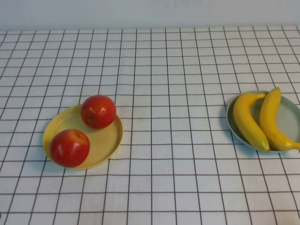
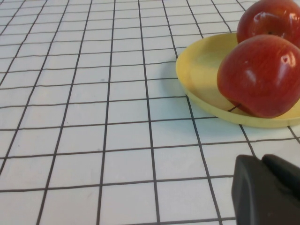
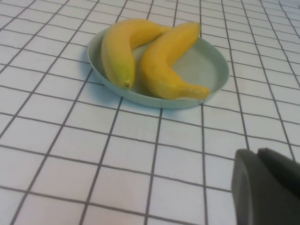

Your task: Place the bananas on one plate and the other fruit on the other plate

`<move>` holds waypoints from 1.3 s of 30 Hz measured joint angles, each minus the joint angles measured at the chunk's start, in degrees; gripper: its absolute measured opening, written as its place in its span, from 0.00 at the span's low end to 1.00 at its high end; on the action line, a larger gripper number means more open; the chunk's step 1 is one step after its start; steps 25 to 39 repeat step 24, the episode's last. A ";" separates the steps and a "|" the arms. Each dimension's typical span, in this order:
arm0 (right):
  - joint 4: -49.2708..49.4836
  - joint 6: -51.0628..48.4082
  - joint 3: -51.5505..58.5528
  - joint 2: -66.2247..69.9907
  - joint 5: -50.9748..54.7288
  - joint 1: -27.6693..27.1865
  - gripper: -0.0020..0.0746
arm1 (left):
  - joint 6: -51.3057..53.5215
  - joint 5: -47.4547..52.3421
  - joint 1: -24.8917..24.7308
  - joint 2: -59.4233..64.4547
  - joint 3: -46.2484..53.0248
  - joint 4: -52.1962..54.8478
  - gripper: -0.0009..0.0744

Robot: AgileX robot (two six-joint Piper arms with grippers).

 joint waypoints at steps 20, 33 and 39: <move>2.75 -0.14 -0.18 0.00 1.66 1.43 0.01 | 0.00 0.00 0.00 0.00 0.00 0.00 0.01; 2.87 -0.14 -0.18 0.00 1.66 1.43 0.01 | 0.00 0.00 0.00 0.00 0.00 0.00 0.01; 2.87 -0.14 -0.18 0.00 1.66 1.43 0.01 | 0.00 0.00 0.00 0.00 0.00 0.00 0.01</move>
